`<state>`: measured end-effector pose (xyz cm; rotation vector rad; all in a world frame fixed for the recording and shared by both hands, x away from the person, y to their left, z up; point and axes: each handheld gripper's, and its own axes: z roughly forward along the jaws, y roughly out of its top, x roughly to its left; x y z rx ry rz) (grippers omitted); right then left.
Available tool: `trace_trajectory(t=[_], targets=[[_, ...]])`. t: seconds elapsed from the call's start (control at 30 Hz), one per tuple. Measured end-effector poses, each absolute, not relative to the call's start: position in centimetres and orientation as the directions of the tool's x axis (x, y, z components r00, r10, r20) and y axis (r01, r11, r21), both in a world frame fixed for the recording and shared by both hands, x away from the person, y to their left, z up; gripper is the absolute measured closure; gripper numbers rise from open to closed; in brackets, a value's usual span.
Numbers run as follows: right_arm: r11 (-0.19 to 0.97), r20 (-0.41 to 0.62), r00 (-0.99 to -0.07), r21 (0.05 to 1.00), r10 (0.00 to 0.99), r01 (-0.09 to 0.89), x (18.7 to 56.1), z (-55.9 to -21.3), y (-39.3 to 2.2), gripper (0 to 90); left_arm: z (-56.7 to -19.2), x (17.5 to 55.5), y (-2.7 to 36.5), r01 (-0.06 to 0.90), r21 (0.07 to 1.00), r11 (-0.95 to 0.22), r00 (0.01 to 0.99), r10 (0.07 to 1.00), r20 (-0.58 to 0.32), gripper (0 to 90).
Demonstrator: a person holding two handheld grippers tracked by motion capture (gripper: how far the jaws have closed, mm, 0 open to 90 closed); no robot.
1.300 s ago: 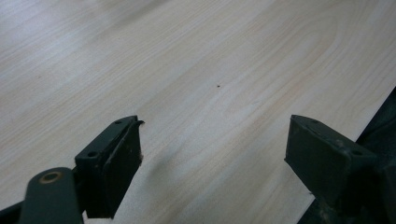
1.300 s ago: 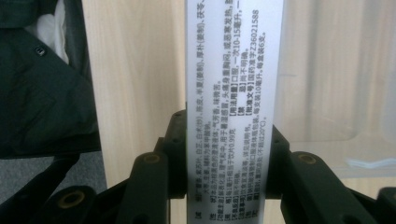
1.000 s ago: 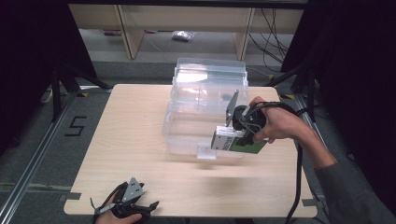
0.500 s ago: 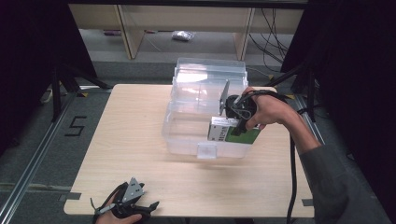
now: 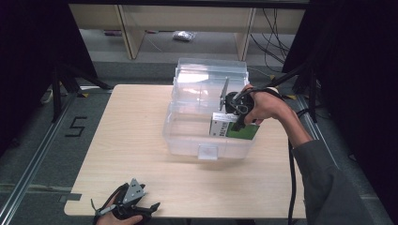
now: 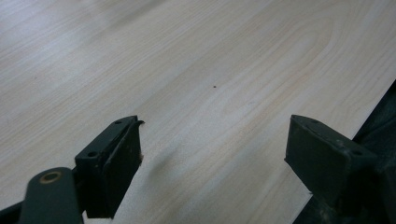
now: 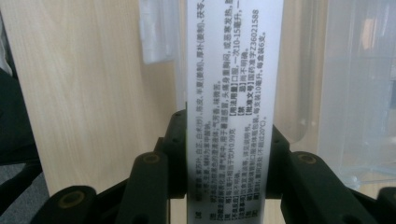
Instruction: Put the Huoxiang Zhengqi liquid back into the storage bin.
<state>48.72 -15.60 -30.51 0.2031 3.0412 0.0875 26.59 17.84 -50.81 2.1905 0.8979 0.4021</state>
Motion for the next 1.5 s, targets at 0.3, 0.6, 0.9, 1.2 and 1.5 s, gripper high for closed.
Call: trace_trajectory(t=[0.3,0.6,0.9,1.2,1.5], targets=[[0.99,-0.079,-0.987,0.032,0.138,0.136,50.0,-32.6,-15.6,64.5,-50.9,26.6,17.8,0.485,0.724,-0.49,0.707,0.707,0.005,17.9],[0.993,-0.075,-0.99,0.044,0.117,0.114,51.0,-34.0,-15.5,64.5,-50.9,26.6,17.8,0.48,0.723,-0.497,0.707,0.707,0.017,17.8],[0.988,-0.032,-0.987,0.023,0.155,0.154,51.3,-36.3,-15.8,64.4,-50.9,26.6,17.8,0.483,0.718,-0.501,0.708,0.706,0.017,17.9],[0.991,-0.015,-0.991,0.001,0.135,0.135,51.8,-38.7,-15.7,64.3,-51.0,26.6,17.8,0.486,0.719,-0.497,0.706,0.708,0.013,17.9],[0.991,0.006,-0.991,0.002,0.136,0.136,52.1,-40.0,-15.7,64.1,-50.9,26.6,17.8,0.484,0.721,-0.495,0.706,0.708,0.012,17.9]])
